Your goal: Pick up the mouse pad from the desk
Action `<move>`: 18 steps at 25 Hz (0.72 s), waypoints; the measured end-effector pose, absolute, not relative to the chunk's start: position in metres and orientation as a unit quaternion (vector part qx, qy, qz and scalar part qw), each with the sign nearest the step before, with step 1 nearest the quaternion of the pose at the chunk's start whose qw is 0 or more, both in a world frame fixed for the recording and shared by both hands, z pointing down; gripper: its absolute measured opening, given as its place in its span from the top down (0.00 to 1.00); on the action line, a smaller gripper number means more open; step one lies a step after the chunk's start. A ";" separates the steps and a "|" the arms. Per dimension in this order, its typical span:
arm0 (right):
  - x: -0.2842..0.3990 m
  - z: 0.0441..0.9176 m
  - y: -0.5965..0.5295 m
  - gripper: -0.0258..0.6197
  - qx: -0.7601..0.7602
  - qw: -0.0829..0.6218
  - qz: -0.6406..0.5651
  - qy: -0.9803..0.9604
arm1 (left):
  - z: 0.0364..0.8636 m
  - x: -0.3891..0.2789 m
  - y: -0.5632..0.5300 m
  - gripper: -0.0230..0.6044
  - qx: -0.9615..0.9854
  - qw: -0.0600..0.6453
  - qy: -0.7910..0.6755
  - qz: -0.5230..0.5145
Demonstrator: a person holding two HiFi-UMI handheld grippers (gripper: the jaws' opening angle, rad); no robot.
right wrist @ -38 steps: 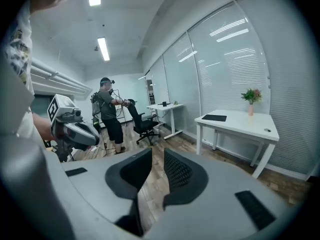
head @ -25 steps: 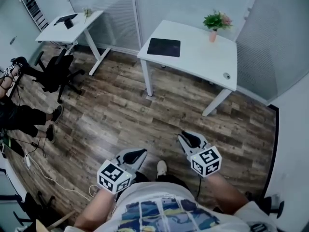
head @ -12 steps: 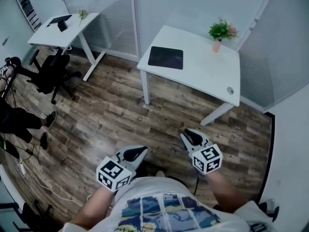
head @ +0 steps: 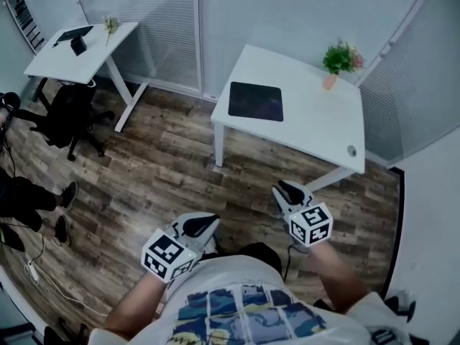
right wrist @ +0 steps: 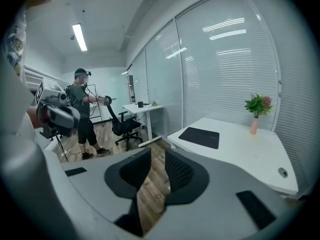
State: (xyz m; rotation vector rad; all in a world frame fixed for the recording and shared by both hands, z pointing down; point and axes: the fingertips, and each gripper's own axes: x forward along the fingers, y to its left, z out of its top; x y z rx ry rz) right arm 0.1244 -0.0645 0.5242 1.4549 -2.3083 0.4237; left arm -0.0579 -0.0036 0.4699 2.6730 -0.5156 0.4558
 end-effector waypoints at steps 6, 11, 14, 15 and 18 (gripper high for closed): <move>0.130 0.533 -0.138 0.82 0.533 0.192 0.159 -0.809 | 0.479 -0.074 -0.063 0.96 0.950 0.191 -0.182 0.167; 0.162 0.548 -0.220 0.81 0.535 0.208 0.170 -0.801 | 0.479 -0.066 -0.131 0.96 0.944 0.201 -0.208 0.157; 0.187 0.560 -0.272 0.80 0.533 0.220 0.171 -0.799 | 0.477 -0.057 -0.170 0.96 0.938 0.205 -0.232 0.155; 0.197 0.564 -0.289 0.80 0.532 0.225 0.171 -0.799 | 0.475 -0.051 -0.183 0.96 0.937 0.204 -0.239 0.154; 0.226 0.577 -0.340 0.80 0.526 0.233 0.172 -0.800 | 0.470 -0.034 -0.220 0.96 0.933 0.198 -0.257 0.158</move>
